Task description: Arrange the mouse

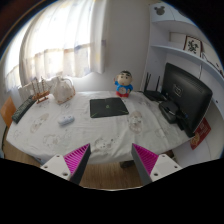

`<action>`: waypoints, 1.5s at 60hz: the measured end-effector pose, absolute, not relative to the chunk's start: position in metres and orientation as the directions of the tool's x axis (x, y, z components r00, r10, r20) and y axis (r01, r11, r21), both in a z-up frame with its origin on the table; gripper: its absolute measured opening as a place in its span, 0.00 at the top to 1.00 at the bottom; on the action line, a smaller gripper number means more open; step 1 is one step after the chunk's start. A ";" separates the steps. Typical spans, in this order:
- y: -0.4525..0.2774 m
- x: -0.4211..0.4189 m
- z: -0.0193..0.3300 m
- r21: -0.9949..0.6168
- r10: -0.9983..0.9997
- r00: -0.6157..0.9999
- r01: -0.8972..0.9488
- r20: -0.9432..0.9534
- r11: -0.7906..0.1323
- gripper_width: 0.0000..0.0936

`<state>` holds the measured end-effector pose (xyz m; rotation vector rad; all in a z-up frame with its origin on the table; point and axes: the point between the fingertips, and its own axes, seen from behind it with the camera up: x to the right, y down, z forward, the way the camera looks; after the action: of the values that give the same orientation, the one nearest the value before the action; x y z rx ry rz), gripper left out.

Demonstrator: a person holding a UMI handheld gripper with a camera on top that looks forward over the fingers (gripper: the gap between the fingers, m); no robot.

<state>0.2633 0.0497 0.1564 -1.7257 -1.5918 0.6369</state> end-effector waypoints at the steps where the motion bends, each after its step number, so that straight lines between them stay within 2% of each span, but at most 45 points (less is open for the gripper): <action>1: 0.049 0.264 0.156 -0.762 0.987 0.127 0.648 0.098 -0.008 0.09; 26: 0.007 0.255 0.137 -0.748 0.993 0.107 0.663 0.051 -0.033 0.09; 51: -0.103 0.230 0.120 -0.740 1.000 -0.010 0.672 0.013 0.017 0.09; 67: -0.170 0.200 0.106 -0.747 0.999 -0.047 0.664 -0.009 0.024 0.09; 90: -0.210 0.127 0.072 -0.798 0.999 -0.044 0.602 0.001 0.027 0.09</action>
<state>0.1270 -0.2097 0.0722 -1.6352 -1.7097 0.8515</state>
